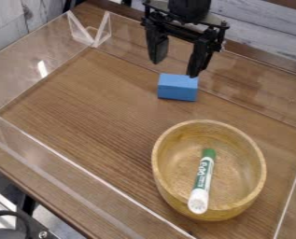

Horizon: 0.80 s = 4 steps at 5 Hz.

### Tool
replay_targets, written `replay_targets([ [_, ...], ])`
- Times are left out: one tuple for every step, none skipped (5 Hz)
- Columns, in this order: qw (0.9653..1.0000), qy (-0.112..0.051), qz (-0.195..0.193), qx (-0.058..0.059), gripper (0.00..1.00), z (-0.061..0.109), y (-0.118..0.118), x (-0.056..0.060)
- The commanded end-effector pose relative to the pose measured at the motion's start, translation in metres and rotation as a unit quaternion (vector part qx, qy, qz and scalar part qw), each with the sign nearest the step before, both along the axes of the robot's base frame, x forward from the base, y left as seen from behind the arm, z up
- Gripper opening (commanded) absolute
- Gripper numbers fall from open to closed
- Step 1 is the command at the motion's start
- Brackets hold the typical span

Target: Remove the green marker from inside the brown bowl and put it on the table

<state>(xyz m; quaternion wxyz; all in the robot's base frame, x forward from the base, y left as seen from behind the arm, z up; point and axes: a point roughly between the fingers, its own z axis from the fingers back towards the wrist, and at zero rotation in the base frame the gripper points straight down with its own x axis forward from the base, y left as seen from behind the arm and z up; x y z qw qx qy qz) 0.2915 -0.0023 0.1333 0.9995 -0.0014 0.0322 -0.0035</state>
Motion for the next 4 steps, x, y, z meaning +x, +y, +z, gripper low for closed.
replay_targets([
  [1.0000,0.010,0.000,0.000,1.00,-0.005,-0.005,-0.006],
  [0.9999,0.008,-0.009,0.002,1.00,-0.004,-0.025,-0.023],
  [0.9997,0.007,-0.022,0.002,1.00,-0.003,-0.040,-0.037],
  [0.9993,0.008,-0.036,0.002,1.00,-0.002,-0.051,-0.047],
])
